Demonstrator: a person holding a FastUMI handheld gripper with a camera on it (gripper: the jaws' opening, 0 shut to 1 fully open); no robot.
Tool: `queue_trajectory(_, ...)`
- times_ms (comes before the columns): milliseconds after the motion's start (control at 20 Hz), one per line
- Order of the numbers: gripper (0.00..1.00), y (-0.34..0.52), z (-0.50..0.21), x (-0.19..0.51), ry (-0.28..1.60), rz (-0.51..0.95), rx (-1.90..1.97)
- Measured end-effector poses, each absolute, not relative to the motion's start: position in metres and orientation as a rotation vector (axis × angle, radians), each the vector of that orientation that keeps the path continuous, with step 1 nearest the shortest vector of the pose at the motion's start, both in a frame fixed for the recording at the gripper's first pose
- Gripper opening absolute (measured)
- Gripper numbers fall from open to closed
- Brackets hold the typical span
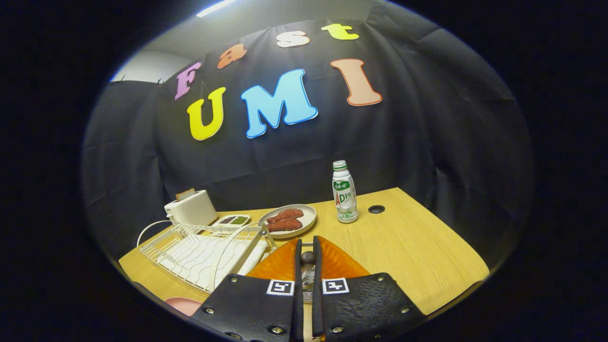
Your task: Take the plate from the dish rack, then take the spoon from the basket and place it into the plate.
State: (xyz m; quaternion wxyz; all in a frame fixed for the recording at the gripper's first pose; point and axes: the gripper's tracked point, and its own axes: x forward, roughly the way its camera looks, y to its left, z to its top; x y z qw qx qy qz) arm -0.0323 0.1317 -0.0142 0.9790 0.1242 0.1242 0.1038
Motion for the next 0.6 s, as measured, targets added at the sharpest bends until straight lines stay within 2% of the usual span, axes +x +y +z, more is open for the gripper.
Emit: queue_trajectory(600, 0.07, 0.132, 0.059, -0.036, 0.236, 0.210, 0.160)
